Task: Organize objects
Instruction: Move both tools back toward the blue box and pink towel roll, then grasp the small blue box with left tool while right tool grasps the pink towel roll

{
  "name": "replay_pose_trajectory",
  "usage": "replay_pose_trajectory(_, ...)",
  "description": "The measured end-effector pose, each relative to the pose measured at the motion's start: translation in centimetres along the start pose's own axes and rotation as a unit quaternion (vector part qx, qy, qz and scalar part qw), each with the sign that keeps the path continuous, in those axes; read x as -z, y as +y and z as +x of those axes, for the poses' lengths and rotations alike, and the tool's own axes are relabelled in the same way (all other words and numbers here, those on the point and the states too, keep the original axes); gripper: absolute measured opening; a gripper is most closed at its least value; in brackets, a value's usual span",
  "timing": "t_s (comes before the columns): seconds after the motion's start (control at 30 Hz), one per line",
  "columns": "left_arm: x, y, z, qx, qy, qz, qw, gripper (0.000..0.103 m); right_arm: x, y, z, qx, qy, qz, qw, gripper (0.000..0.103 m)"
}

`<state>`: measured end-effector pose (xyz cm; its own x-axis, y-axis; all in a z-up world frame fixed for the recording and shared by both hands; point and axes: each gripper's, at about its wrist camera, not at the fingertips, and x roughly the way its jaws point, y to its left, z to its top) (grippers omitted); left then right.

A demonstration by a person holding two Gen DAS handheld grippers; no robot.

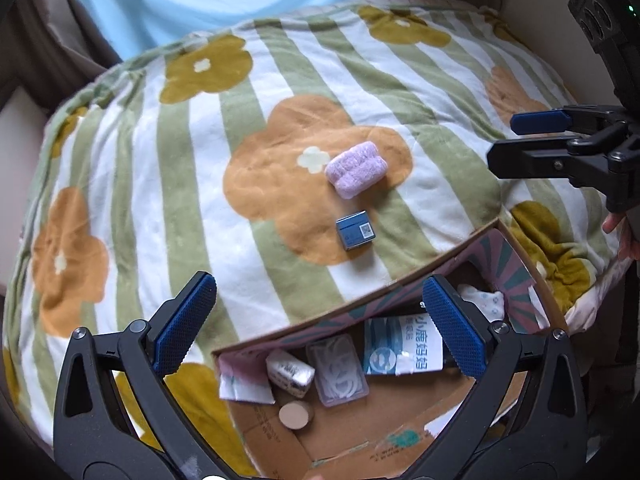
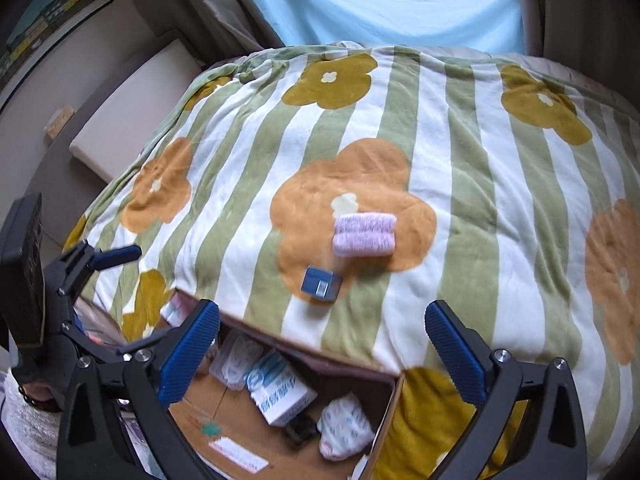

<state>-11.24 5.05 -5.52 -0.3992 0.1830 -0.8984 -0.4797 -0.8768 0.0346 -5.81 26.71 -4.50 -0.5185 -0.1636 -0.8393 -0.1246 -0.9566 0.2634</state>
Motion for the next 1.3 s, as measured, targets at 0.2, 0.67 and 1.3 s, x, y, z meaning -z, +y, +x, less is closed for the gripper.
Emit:
replay_pose_trajectory(0.2,-3.6,0.0,6.6,0.029,0.078,-0.006,0.9965,0.103,-3.5,-2.9,5.3,0.007,0.052,0.024,0.998,0.102)
replay_pose_trajectory(0.67,-5.9,-0.2,17.8,0.047,0.175,-0.016,0.9834,0.098,-5.8,-5.7,16.6,-0.02,0.099,0.0,0.995,0.102)
replay_pose_trajectory(1.3,-5.3,-1.2,21.3,0.095,0.208,-0.038,0.9728,0.045,-5.5,-5.5,19.8,-0.01,0.127,-0.043,0.991,0.06)
